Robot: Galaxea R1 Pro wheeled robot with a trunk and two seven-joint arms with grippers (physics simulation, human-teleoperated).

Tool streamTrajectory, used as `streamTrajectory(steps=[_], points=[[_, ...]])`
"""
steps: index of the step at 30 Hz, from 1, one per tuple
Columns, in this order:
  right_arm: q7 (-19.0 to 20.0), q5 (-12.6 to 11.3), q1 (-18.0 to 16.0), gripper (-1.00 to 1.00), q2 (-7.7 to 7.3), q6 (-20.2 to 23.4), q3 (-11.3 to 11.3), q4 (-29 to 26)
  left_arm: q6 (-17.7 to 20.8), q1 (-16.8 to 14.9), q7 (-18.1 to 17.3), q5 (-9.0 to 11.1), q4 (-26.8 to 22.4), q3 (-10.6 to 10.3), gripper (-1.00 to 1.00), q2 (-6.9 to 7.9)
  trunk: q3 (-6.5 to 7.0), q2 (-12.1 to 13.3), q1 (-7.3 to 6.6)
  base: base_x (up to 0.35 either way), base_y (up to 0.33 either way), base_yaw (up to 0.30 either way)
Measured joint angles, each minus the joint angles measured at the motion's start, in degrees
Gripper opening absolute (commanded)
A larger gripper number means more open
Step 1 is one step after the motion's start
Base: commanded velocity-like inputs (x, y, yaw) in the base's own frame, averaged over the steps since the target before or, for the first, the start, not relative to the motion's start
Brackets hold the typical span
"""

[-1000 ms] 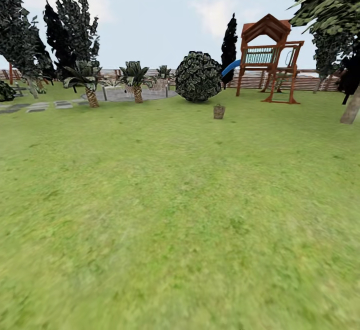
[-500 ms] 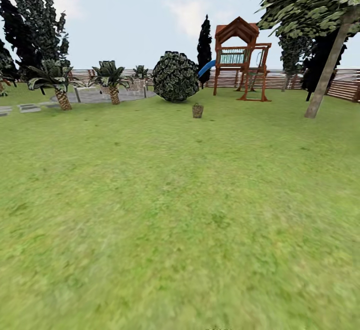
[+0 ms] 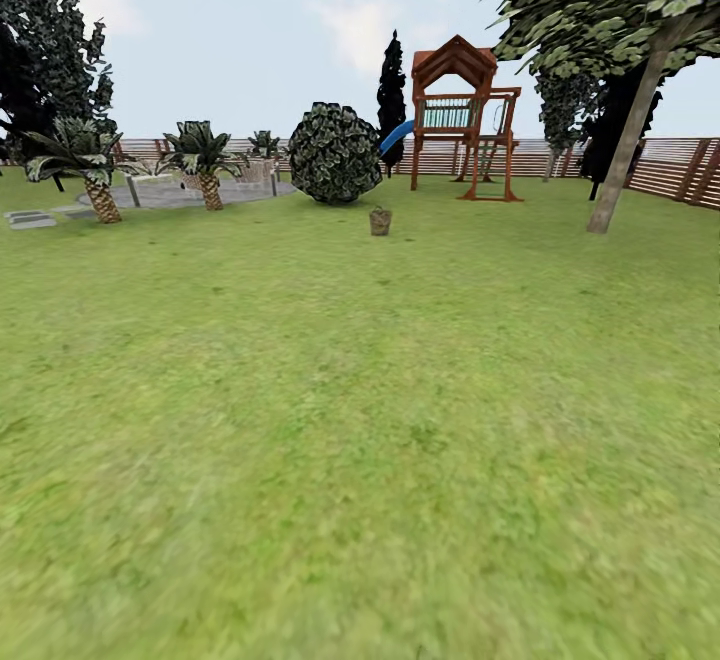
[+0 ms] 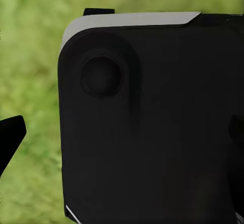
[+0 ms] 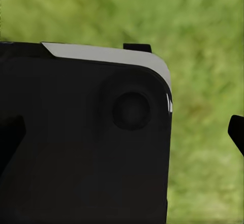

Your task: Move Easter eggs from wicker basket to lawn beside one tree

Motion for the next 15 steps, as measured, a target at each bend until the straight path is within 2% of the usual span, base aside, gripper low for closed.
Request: streamTrajectory(steps=[15], points=[[0.2, 0.1, -0.1, 1.00, 0.05, 0.0, 0.1, -1.3, 0.3, 0.0, -0.5, 0.0, 0.0, 0.0, 1.00, -0.15, 0.00, 0.0, 0.00, 0.000, 0.000, 0.000]])
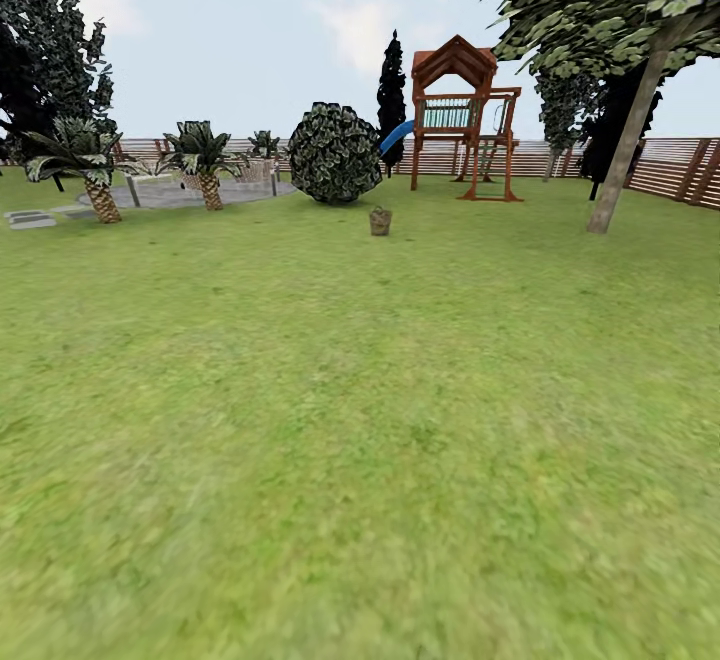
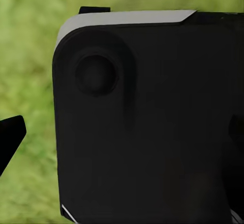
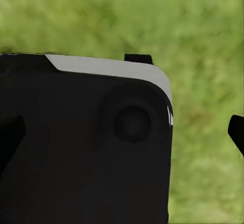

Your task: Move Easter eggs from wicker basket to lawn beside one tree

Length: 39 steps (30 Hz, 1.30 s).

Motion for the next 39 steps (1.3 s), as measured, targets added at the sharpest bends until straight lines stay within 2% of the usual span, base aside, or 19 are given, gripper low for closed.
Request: streamTrajectory(steps=[3, 20, 39], points=[[-0.2, -0.2, -0.2, 1.00, 0.24, 0.4, 0.0, -5.0, 0.0, 0.0, 0.0, -0.1, 2.1, 0.0, 1.00, -0.22, 0.00, 0.0, 0.00, 0.000, 0.000, 0.000], [0.1, -0.9, -0.2, 1.00, 0.35, 0.6, -0.2, -4.9, -0.1, 0.0, 0.0, 0.0, 2.4, 0.0, 1.00, -0.17, -0.05, 0.0, 0.00, 0.000, 0.000, 0.000], [-0.2, -0.9, -0.2, 1.00, 0.17, 0.6, -0.4, -3.1, -0.1, 0.0, 0.0, 0.0, 2.4, 0.0, 1.00, -0.13, -1.70, 0.0, 0.00, 0.000, 0.000, 0.000]])
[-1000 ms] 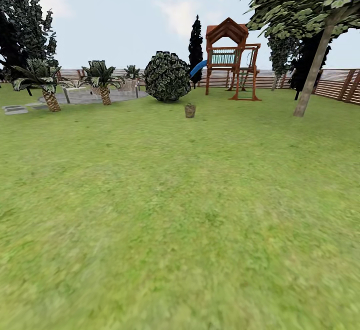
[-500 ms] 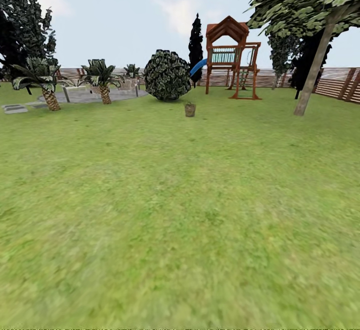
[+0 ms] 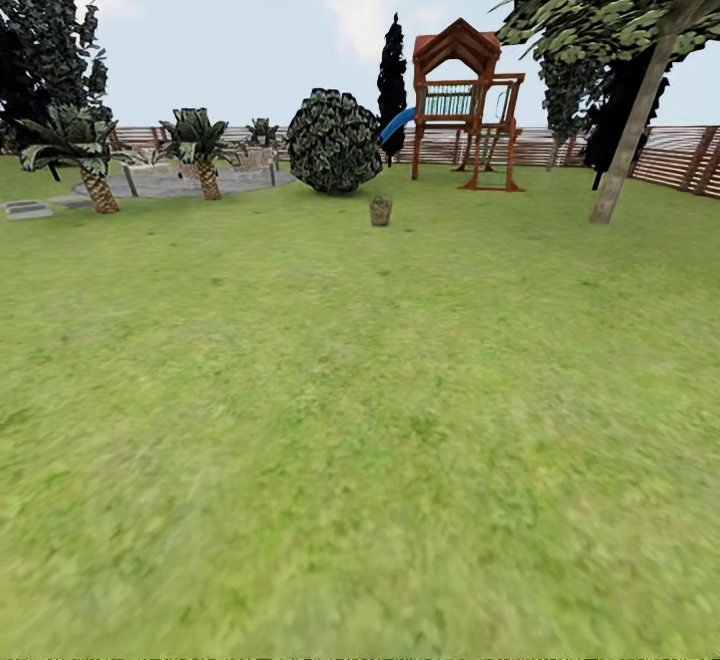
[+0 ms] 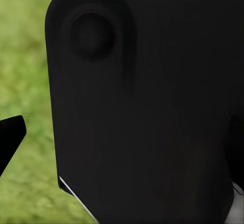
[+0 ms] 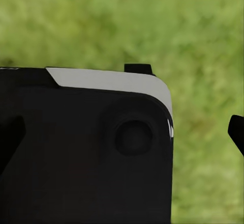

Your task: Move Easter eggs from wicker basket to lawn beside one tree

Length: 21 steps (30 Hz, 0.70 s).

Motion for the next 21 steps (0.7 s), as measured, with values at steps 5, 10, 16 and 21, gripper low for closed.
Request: streamTrajectory(steps=[5, 10, 16, 21], points=[[0.0, 0.0, 0.0, 1.00, 0.08, 0.0, 0.0, 0.0, 0.0, 0.0, 0.0, 0.0, 0.0, 0.0, 1.00, 0.00, -0.45, 0.0, 0.00, 0.000, 0.000, 0.000], [0.0, -0.1, 0.0, 1.00, 0.03, 0.0, 0.0, 0.0, 0.0, 0.0, 0.0, 0.0, 0.0, 0.0, 1.00, 0.00, -0.91, 0.0, 0.00, 0.000, 0.000, 0.000], [0.0, 0.1, 0.0, 1.00, -0.04, 0.0, 0.0, 0.0, 0.0, 0.0, 0.0, 0.1, 0.0, 0.1, 1.00, 0.00, -1.32, 0.0, 0.00, 0.000, 0.000, 0.000], [0.2, 0.5, 0.0, 1.00, -0.14, 0.1, 0.5, 0.1, 0.0, 0.0, 0.1, 0.1, 0.0, 0.1, 1.00, 0.00, -1.35, 0.0, 0.00, 0.000, 0.000, 0.000]])
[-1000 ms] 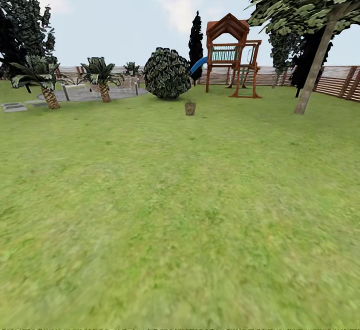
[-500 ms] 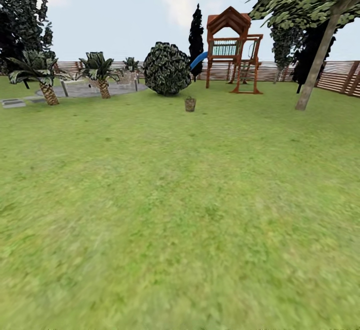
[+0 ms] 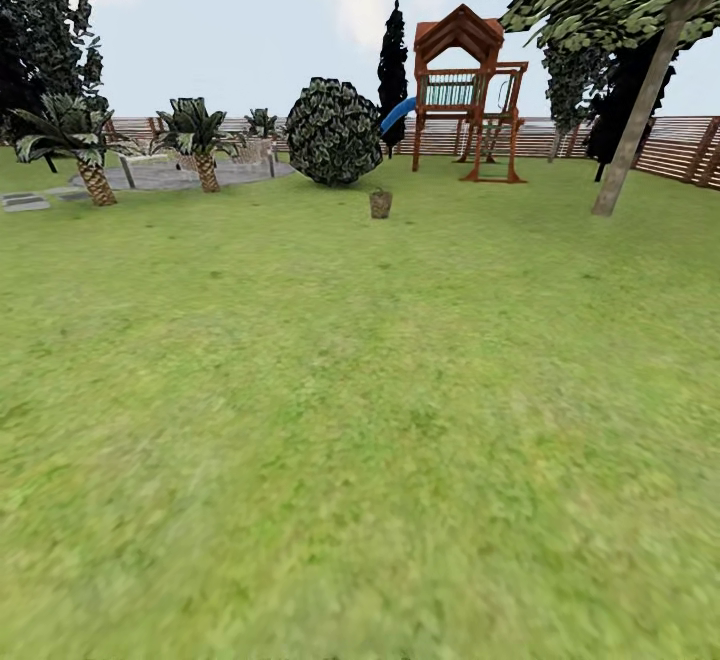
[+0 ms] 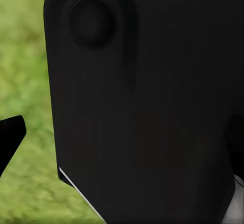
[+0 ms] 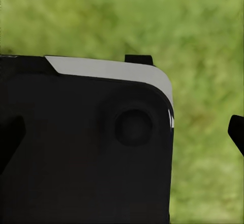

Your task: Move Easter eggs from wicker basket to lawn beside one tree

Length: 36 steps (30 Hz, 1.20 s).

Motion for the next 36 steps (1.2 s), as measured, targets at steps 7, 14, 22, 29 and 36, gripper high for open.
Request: streamTrajectory(steps=[7, 14, 22, 29, 36], points=[[0.2, -0.4, 0.0, 1.00, -0.01, 0.2, -0.2, 0.0, -0.1, 0.0, 0.0, -0.1, 0.0, 0.0, 1.00, -0.03, 0.00, 0.0, 0.00, 0.000, 0.000, 0.000], [-0.1, -0.3, 0.0, 1.00, 0.07, 0.1, -0.1, 0.0, 0.1, 0.0, 0.0, 0.0, 0.0, 0.0, 1.00, 0.06, 0.00, 0.0, -0.03, 0.214, 0.000, 0.000], [-0.1, -0.4, 0.0, 1.00, 0.06, 0.1, -0.1, 0.0, 0.1, 0.0, 0.0, 0.0, 0.0, 0.1, 1.00, 0.09, 0.00, 0.0, -0.04, 0.338, 0.000, 0.000], [-0.1, -0.5, 0.0, 1.00, 0.06, 0.1, -0.1, 0.0, 0.1, 0.0, 0.0, 0.0, 0.0, 0.1, 1.00, 0.09, 0.00, 0.0, -0.04, 0.341, 0.000, 0.000], [-0.2, -0.3, 0.0, 1.00, 0.00, 0.1, 0.0, 0.0, 0.1, 0.0, 0.0, 0.0, 0.0, 0.1, 1.00, 0.09, 0.00, 0.0, -0.04, 0.341, 0.000, 0.000]])
